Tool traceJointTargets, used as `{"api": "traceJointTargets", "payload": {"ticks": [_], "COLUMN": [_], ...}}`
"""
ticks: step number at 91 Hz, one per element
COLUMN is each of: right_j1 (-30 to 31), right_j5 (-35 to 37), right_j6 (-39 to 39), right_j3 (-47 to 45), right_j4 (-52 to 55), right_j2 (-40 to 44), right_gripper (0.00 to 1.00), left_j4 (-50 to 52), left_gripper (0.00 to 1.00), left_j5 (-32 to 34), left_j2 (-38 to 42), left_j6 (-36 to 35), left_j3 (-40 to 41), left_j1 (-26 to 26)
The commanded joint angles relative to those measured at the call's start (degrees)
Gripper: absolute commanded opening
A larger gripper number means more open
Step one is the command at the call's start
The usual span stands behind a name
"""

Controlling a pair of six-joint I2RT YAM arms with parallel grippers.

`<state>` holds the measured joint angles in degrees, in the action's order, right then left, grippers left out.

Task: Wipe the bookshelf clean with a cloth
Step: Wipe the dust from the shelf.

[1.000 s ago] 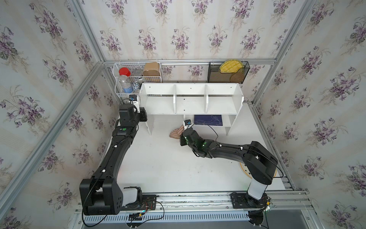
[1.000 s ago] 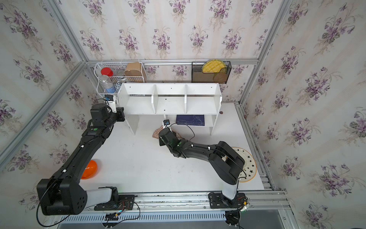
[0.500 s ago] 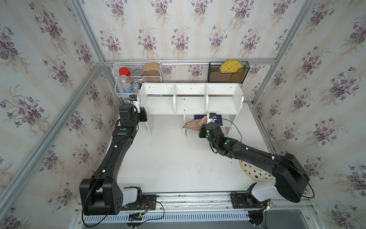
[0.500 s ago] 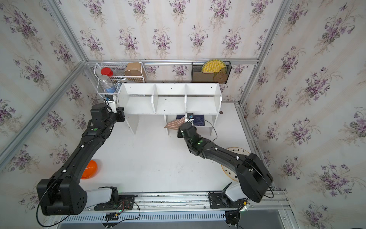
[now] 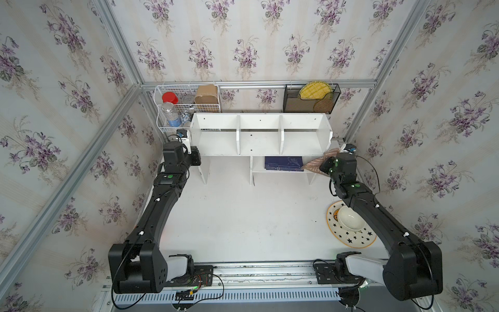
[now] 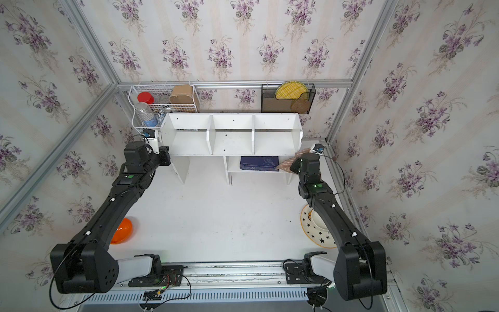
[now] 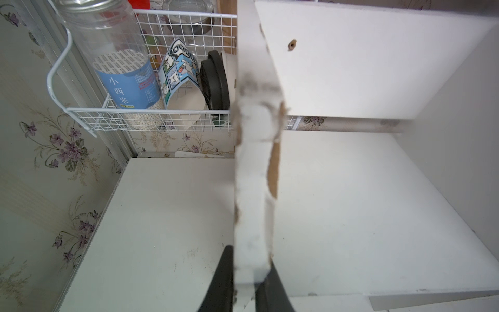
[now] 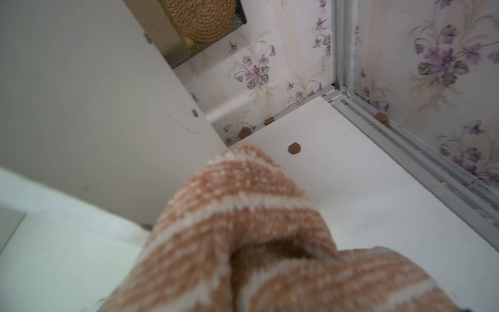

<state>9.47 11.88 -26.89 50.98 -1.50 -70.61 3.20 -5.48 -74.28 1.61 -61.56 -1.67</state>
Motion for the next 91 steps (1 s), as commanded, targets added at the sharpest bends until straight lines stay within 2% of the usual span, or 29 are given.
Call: {"api": "traceJointTargets", "payload": {"ticks": [1, 9, 28, 31, 51, 62, 67, 91], "right_j1": [2.7, 9.9, 20.8, 24.0, 31.9, 31.3, 29.0, 7.6], "right_j5": [-5.9, -2.5, 1.6, 1.5, 1.2, 5.4, 6.4, 0.1], "right_j6": [1.5, 3.2, 2.4, 2.4, 3.9, 4.2, 3.7, 0.6], "right_j3": [2.2, 4.2, 5.2, 5.3, 10.9, 11.9, 10.8, 2.2], "right_j4": [-1.9, -2.4, -4.6, -5.7, -7.7, -6.0, -5.3, -0.6], "right_j2": [0.0, -0.6, -5.0, -5.9, -12.7, -13.2, -11.5, 0.8], "right_gripper": [0.00, 0.00, 0.00, 0.00, 0.00, 0.00, 0.00, 0.00], "left_j4": [3.1, 3.2, 3.5, 3.5, 3.7, 4.2, 4.3, 4.6], "left_gripper": [0.00, 0.00, 0.00, 0.00, 0.00, 0.00, 0.00, 0.00], "left_j5": [-6.1, -6.0, -5.8, -5.8, -4.7, -3.4, -2.8, -2.3], "left_j2": [-0.1, -0.1, 0.0, -0.1, -0.1, 0.3, 0.4, 0.5], "left_j6": [1.6, 1.5, 1.3, 1.3, 1.0, 0.7, 0.6, 0.5], "left_j3": [0.4, 0.5, 0.2, 0.2, 0.3, 0.3, 0.4, 0.2], "left_j1": [-1.0, -1.4, -1.8, -1.8, -1.8, -1.7, -1.7, -1.6]}}
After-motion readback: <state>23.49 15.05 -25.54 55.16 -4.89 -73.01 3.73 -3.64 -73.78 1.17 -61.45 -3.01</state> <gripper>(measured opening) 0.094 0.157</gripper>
